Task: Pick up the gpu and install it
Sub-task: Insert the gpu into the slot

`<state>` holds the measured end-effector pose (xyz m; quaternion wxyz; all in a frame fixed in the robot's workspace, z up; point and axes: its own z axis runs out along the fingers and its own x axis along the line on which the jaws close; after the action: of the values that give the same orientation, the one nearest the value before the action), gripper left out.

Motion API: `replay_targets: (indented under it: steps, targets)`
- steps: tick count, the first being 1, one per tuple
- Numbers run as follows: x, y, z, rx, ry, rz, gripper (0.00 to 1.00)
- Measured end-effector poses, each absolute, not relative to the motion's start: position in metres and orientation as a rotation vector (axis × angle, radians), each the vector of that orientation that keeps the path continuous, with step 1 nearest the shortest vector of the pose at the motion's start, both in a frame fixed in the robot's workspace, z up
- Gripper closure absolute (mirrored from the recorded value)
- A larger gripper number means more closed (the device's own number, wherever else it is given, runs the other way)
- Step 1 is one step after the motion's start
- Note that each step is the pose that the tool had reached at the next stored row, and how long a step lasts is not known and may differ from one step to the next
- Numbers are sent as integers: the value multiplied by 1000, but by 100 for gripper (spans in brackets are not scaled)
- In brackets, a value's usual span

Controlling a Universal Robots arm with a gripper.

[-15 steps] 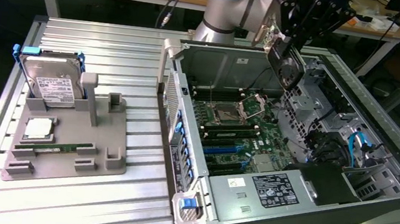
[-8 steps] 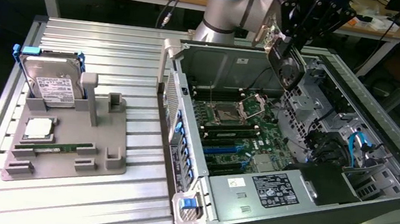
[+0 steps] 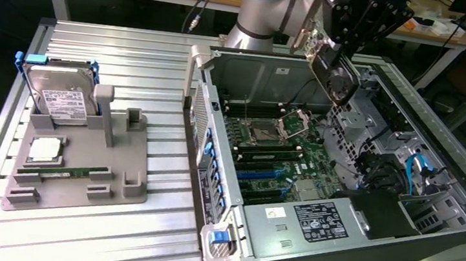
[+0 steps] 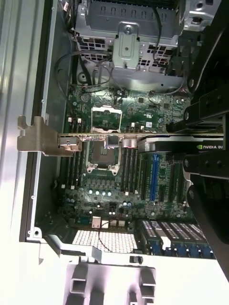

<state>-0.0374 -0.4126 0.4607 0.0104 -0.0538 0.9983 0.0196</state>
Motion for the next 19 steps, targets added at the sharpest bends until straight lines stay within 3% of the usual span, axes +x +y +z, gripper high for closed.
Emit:
replay_targets:
  steps: [19]
  targets:
    - [-37,-413,461,-537,3078,65,73]
